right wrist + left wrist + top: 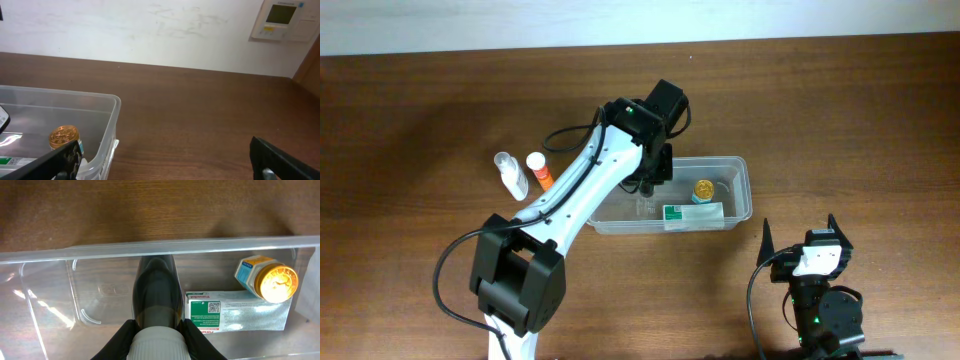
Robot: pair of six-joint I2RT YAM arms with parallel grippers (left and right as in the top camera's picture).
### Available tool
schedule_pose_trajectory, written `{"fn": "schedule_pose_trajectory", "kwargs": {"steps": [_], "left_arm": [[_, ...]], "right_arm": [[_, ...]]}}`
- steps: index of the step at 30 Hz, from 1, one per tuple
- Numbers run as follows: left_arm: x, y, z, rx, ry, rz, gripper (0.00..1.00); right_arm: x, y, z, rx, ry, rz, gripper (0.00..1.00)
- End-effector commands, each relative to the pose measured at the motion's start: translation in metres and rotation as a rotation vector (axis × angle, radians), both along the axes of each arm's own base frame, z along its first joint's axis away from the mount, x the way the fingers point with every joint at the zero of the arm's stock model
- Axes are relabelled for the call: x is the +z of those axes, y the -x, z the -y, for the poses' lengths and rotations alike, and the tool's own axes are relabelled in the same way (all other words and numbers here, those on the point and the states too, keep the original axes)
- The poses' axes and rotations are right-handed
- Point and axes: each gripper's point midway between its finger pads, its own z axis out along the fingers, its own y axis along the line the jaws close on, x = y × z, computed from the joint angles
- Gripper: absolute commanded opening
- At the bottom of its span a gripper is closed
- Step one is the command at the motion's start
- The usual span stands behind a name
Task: Pack container
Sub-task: 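Lower the dark bottle into the container and open the left gripper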
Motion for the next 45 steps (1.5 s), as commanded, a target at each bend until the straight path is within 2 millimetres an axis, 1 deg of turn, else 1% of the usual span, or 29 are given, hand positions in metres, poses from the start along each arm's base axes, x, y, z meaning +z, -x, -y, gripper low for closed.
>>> {"fn": "schedule_pose_trajectory", "kwargs": {"steps": [1, 14, 18, 23, 25, 30, 32, 33, 35, 37, 39, 42, 45], "left_arm": [[-0.003, -0.002, -0.007, 0.048, -0.020, 0.005, 0.13], [-0.015, 0.004, -0.009, 0.042, -0.042, -0.025, 0.14], [-0.025, 0.008, -0.007, 0.034, -0.058, -0.046, 0.14], [-0.044, 0.010, -0.004, 0.019, -0.083, -0.078, 0.14], [-0.048, 0.010, -0.004, -0.005, -0.091, -0.084, 0.14], [-0.050, 0.010, -0.004, -0.015, -0.094, -0.086, 0.14], [-0.050, 0.010, -0.004, -0.014, -0.094, -0.086, 0.29], [-0.050, 0.010, -0.004, -0.015, -0.094, -0.086, 0.31], [-0.050, 0.010, -0.004, -0.019, -0.095, -0.086, 0.32], [-0.049, 0.010, -0.004, -0.022, -0.095, -0.086, 0.39], [-0.049, 0.010, -0.004, -0.027, -0.095, -0.085, 0.42], [-0.049, 0.010, -0.004, -0.047, -0.097, -0.084, 0.54], [-0.047, 0.009, -0.003, -0.048, -0.094, -0.080, 0.58]], "right_arm": [[-0.002, 0.000, 0.003, -0.015, -0.001, 0.001, 0.98], [-0.002, 0.000, 0.003, -0.015, -0.001, 0.001, 0.98], [-0.002, 0.000, 0.003, -0.015, -0.001, 0.001, 0.98], [-0.002, 0.000, 0.003, -0.015, -0.001, 0.001, 0.98], [-0.002, 0.000, 0.003, -0.015, -0.001, 0.001, 0.98], [-0.002, 0.000, 0.003, -0.015, -0.001, 0.001, 0.98], [-0.002, 0.000, 0.003, -0.015, -0.001, 0.001, 0.98], [-0.002, 0.000, 0.003, -0.015, -0.001, 0.001, 0.98], [-0.002, 0.000, 0.003, -0.015, -0.001, 0.001, 0.98], [-0.002, 0.000, 0.003, -0.015, -0.001, 0.001, 0.98], [-0.002, 0.000, 0.003, -0.015, -0.001, 0.001, 0.98], [-0.002, 0.000, 0.003, -0.015, -0.001, 0.001, 0.98], [-0.002, 0.000, 0.003, -0.015, -0.001, 0.001, 0.98]]}}
